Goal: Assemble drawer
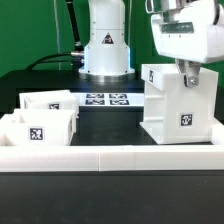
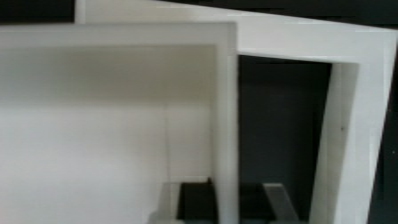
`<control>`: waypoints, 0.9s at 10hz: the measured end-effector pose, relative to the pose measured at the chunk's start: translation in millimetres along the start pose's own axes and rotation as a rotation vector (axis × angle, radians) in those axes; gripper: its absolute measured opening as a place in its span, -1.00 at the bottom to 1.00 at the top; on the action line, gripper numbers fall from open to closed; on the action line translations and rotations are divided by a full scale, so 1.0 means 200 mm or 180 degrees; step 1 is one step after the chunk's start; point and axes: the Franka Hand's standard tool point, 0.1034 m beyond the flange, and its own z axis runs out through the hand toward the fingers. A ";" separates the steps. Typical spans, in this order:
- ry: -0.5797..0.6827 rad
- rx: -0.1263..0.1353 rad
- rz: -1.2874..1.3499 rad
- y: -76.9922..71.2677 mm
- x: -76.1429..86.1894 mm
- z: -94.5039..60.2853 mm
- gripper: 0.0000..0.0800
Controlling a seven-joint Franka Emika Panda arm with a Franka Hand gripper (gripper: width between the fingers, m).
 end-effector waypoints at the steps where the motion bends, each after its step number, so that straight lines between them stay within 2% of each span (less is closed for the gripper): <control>1: -0.0029 -0.0010 0.0217 -0.03 0.01 0.01 -0.90; 5: -0.0043 0.0075 0.0141 -0.16 0.01 0.02 -0.90; 7: -0.0055 0.0079 0.0141 -0.20 0.01 0.01 -0.90; 9: -0.0058 0.0119 0.0144 -0.28 0.01 0.02 -0.90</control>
Offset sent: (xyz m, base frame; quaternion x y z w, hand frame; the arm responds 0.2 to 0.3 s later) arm 0.0300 -0.0018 -0.0149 -0.0120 0.0118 -0.0050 0.9998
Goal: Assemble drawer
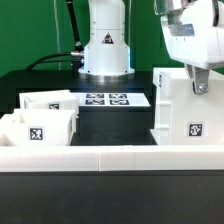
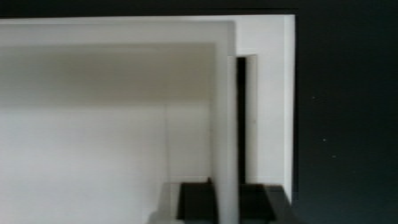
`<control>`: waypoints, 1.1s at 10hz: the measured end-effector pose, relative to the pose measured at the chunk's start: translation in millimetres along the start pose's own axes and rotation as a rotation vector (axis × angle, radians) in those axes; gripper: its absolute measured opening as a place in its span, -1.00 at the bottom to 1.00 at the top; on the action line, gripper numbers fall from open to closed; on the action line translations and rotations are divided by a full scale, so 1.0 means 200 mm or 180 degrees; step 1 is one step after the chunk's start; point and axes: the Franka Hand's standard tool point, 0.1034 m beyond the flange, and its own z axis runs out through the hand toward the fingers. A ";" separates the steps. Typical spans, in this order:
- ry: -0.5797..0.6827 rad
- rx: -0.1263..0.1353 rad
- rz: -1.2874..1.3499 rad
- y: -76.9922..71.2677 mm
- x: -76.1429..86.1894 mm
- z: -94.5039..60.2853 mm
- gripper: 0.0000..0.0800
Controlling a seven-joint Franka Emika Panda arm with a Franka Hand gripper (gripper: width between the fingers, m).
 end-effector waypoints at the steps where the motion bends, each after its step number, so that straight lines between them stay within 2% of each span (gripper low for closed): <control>1: 0.0000 0.0013 0.0000 -0.02 0.00 0.00 -0.90; 6: -0.0005 0.0008 -0.0019 -0.04 0.00 0.01 -0.85; 7: -0.0005 0.0007 -0.0027 -0.04 0.00 0.01 -0.37; 8: -0.0005 0.0008 -0.0151 -0.04 0.00 0.01 -0.37; 10: -0.0026 -0.0005 -0.0620 0.01 0.02 -0.03 0.49; 11: -0.0025 -0.0007 -0.0788 0.06 0.01 -0.07 0.49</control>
Offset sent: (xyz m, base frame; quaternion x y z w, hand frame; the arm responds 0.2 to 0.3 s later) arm 0.0205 0.0114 -0.0068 -0.0182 -0.0076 0.0044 0.9998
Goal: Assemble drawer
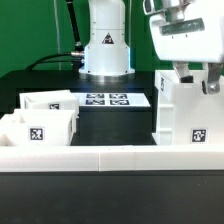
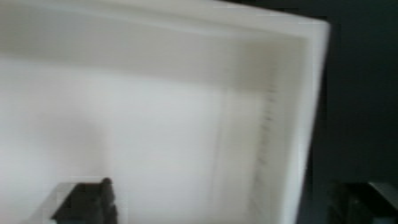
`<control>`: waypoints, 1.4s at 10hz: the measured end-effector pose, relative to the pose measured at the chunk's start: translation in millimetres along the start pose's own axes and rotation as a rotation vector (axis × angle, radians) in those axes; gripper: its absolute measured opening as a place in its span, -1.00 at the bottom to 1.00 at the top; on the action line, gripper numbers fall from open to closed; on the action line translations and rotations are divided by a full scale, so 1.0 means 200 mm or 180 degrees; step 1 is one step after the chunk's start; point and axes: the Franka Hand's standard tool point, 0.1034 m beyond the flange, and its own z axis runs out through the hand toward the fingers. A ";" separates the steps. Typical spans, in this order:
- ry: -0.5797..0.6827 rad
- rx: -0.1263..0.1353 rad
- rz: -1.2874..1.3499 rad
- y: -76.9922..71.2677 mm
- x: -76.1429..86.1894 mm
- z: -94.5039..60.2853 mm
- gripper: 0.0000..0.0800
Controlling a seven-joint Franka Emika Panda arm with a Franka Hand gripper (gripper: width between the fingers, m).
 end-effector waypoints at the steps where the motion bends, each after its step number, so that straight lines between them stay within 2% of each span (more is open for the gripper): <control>1: -0.0001 0.0014 -0.0249 0.05 0.00 -0.05 0.58; 2: -0.0023 0.0003 -0.0551 0.09 0.01 -0.11 0.62; 4: -0.0073 -0.0039 -0.0991 0.13 0.03 -0.17 0.62; 5: -0.0095 -0.0065 -0.1009 0.14 0.01 -0.16 0.62; 8: -0.0098 -0.0072 -0.1101 0.14 0.01 -0.15 0.62; 9: -0.0118 -0.0207 -0.1733 0.18 0.04 -0.15 0.62; 10: -0.0159 -0.0306 -0.2244 0.21 0.08 -0.17 0.62; 11: -0.0166 -0.0295 -0.2660 0.21 0.12 -0.19 0.62; 12: -0.0176 -0.0219 -0.2825 0.21 0.15 -0.18 0.62; 14: -0.0179 -0.0232 -0.3191 0.22 0.15 -0.18 0.62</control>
Offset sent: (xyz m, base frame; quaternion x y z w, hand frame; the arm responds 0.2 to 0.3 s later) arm -0.0263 -0.0163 0.0240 -0.0254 -0.0569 -0.1780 0.9820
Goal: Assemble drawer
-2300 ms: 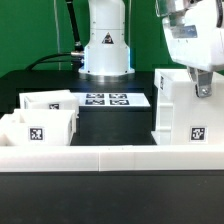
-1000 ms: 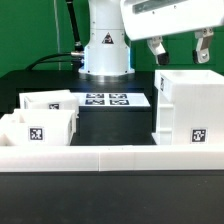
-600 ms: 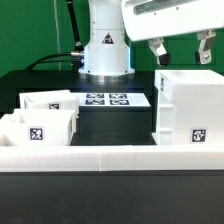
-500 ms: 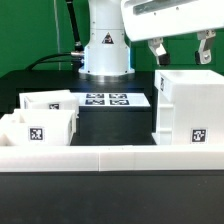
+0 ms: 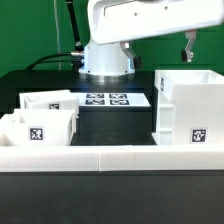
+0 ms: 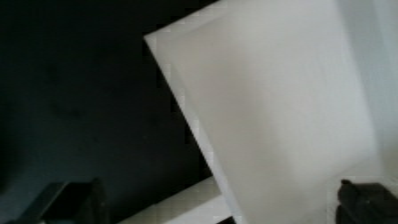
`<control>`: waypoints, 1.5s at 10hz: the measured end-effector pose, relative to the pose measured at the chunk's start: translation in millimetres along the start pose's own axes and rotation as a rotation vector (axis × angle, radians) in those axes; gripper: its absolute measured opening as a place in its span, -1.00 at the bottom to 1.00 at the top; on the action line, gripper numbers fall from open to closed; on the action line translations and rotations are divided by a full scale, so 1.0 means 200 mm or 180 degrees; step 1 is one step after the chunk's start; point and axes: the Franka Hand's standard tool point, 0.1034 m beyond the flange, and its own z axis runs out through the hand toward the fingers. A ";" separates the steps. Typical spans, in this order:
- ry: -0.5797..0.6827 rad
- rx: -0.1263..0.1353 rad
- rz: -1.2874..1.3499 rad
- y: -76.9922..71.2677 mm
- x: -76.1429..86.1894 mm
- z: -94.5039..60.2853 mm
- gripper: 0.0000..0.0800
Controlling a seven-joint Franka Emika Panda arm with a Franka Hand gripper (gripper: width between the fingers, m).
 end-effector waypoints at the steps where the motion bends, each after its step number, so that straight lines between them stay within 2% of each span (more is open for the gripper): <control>1: -0.0023 -0.0010 -0.0270 0.03 0.00 0.00 0.62; 5: -0.0071 -0.0113 -0.0535 0.39 0.02 -0.02 0.62; 7: 0.0040 -0.0197 -0.0544 0.52 0.04 0.03 0.62; 8: 0.0058 -0.0284 -0.0588 0.56 0.05 0.07 0.62; 10: 0.0063 -0.0451 -0.0844 0.60 0.07 0.11 0.62; 11: 0.0039 -0.0458 -0.0913 0.63 0.09 0.11 0.62; 15: 0.0042 -0.0454 -0.0897 0.62 0.09 0.12 0.62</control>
Offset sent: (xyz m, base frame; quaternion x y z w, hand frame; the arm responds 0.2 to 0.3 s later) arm -0.0241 -0.0645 -0.0067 -0.0125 -0.0038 -0.0622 0.9980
